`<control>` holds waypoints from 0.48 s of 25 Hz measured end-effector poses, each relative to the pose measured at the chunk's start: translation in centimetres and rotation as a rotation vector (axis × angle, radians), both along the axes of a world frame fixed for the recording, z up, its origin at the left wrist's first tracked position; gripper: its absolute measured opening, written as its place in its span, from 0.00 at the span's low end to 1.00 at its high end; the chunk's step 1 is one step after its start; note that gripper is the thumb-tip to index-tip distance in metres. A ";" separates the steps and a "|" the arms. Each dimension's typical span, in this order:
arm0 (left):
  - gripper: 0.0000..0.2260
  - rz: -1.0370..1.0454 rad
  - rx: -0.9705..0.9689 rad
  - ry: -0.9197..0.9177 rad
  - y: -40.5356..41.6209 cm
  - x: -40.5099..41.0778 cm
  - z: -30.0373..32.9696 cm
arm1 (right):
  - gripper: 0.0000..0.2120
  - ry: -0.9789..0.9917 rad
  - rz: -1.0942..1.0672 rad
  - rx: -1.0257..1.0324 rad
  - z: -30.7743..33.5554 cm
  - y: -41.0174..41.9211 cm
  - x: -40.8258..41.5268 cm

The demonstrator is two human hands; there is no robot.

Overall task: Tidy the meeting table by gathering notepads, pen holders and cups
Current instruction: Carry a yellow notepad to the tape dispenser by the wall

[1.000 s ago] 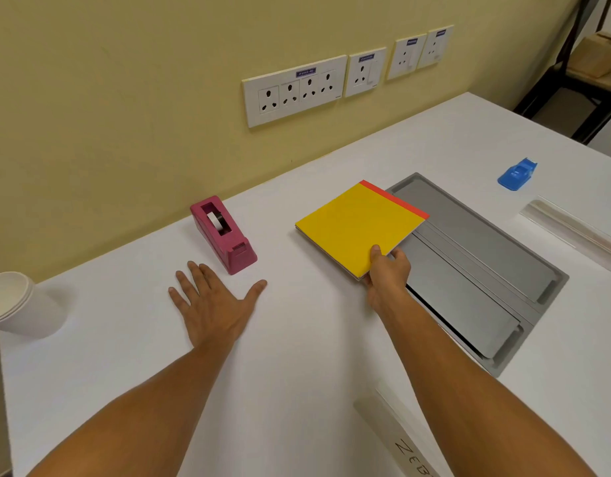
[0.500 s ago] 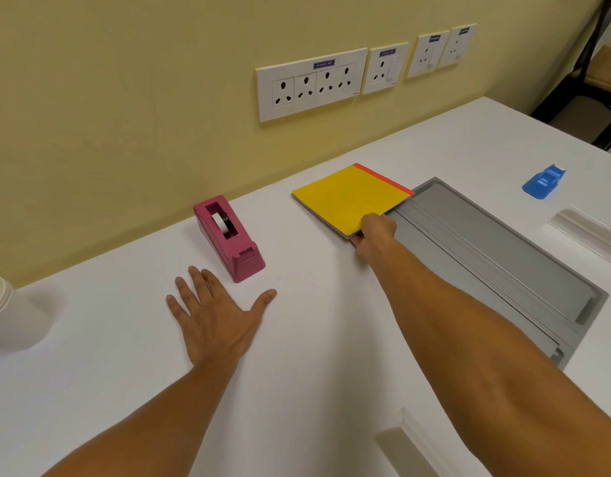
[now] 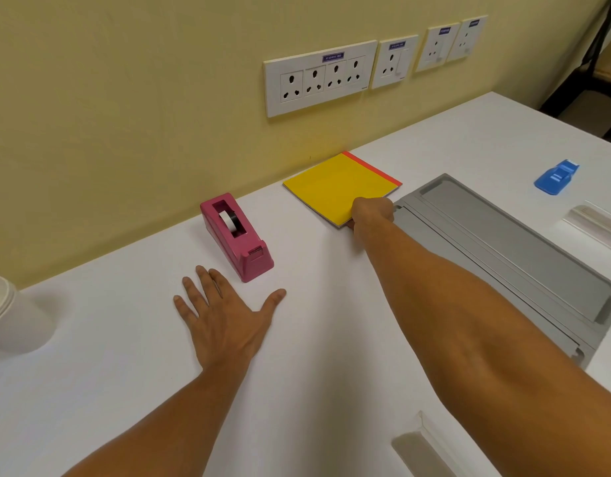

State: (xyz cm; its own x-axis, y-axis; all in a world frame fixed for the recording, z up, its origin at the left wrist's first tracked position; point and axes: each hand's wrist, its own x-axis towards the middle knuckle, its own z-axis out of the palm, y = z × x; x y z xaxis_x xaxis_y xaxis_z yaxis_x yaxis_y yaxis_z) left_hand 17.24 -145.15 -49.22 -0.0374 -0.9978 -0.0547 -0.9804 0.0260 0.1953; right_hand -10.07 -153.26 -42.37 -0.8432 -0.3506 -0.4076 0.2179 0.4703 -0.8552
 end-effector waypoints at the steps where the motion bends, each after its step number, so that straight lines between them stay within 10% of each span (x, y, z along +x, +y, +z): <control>1: 0.57 0.000 0.002 0.000 0.0 0.0 0.0 | 0.13 -0.015 -0.012 -0.011 0.1 0.0 0.1; 12: 0.58 0.008 0.011 0.046 -0.1 -0.3 0.4 | 0.18 -0.140 -0.022 -0.050 3.0 3.1 0.2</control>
State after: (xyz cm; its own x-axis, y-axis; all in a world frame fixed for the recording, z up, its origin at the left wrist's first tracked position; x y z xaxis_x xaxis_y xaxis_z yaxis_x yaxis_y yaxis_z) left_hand 16.89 -145.24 -48.82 -0.0325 -0.9974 -0.0640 -0.9706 0.0161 0.2403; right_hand -9.87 -150.16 -39.38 -0.7870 -0.3552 -0.5045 0.3466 0.4219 -0.8378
